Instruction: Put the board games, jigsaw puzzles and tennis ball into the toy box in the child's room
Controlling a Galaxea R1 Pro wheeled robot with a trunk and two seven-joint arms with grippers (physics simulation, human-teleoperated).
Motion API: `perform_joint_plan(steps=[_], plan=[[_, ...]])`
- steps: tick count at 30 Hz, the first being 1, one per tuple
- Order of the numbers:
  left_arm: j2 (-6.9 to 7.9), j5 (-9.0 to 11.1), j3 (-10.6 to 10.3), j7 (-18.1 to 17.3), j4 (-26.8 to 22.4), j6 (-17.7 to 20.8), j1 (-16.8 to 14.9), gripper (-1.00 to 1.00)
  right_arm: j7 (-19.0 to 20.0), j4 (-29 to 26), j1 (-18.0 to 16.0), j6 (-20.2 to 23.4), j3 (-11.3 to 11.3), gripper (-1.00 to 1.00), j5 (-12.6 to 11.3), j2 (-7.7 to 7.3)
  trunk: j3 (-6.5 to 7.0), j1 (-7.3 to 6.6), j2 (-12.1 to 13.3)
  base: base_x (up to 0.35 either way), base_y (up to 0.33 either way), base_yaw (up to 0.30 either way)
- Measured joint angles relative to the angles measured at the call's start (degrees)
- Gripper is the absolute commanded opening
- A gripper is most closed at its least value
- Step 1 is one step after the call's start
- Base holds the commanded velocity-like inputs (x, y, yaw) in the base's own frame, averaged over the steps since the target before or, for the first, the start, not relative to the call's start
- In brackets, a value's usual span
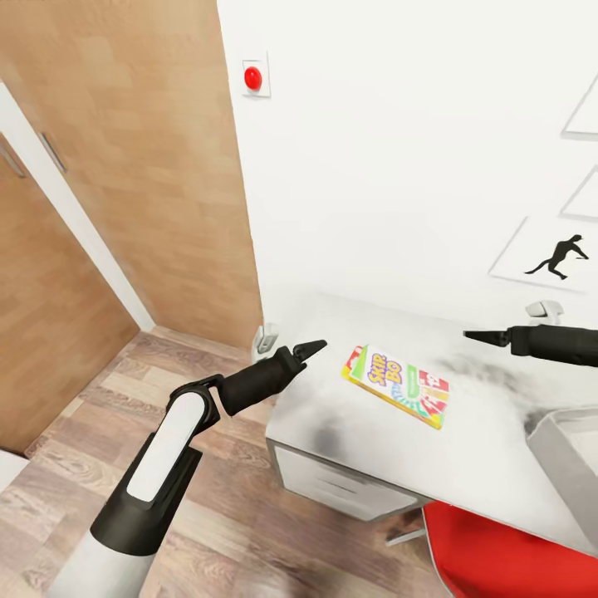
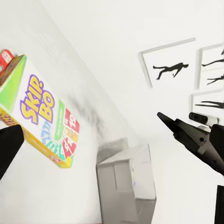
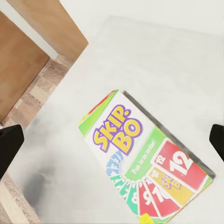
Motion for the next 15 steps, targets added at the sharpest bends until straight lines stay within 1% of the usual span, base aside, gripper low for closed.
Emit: perform_joint_plan(steps=[7, 15], plan=[[0.06, 0.0, 0.0, 0.0, 0.0, 0.0, 0.1, 1.00, -0.1, 0.0, 0.3, 0.0, 0.0, 1.00, 0.1, 0.33, 0.63, 0.01, 0.0, 0.074, 0.056, 0.000], [0.14, 0.0, 0.1, 0.0, 0.0, 0.0, 0.1, 1.00, -0.3, 0.1, 1.4, 0.0, 0.0, 1.00, 0.0, 0.56, 1.37, 0.01, 0.0, 0.020, 0.015, 0.000]])
